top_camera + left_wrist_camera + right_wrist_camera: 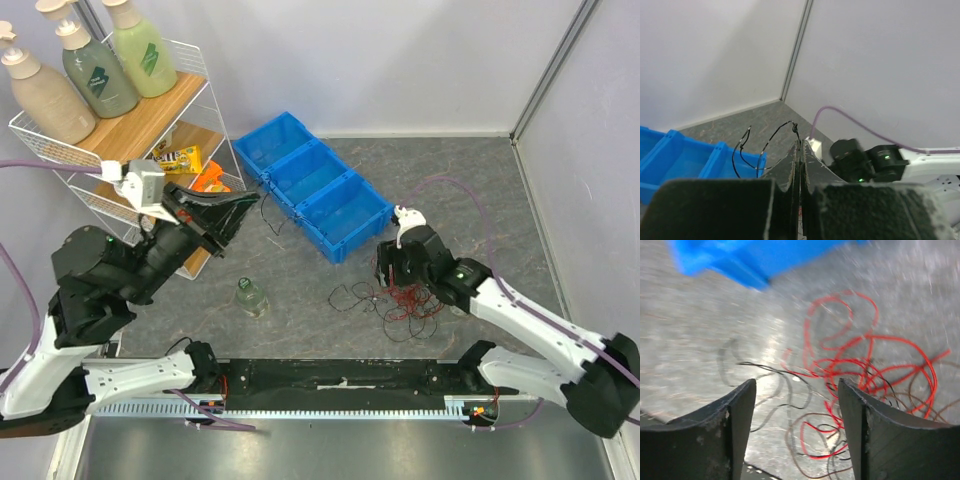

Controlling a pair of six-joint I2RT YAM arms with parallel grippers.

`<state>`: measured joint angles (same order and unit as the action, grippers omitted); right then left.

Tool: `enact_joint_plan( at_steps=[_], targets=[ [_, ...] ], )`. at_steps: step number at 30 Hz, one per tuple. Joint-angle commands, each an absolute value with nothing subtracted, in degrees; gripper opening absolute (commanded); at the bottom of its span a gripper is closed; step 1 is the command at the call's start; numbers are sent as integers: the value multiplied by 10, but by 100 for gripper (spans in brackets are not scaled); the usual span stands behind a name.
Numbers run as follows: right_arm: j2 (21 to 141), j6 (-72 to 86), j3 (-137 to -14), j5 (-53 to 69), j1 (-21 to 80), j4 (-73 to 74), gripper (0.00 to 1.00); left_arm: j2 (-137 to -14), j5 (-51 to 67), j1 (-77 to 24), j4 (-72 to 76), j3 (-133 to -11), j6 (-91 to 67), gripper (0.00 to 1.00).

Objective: Untangle the cables

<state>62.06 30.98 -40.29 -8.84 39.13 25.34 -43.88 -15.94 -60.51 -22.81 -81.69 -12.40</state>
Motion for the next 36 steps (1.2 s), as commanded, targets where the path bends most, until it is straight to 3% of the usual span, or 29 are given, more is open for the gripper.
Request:
enact_joint_plan(
  at_steps=[1, 5, 12, 21, 36],
  targets=[
    [543, 248, -478, -41, 424, 239, 77, -477, -198, -606, -254, -811, -156, 2],
    [503, 239, -492, 25, 427, 193, 83, -528, -210, -606, -293, -824, -174, 2],
    [503, 296, -492, -100, 427, 247, 81, -626, -232, -604, -271, -860, -169, 2],
    [437, 323, -434, -108, 427, 288, 76, -750, -302, -571, -210, -885, -161, 2],
    [414, 308, -390, -130, 427, 299, 77, -948, -163, -443, -259, -882, -282, 4]
  ],
)
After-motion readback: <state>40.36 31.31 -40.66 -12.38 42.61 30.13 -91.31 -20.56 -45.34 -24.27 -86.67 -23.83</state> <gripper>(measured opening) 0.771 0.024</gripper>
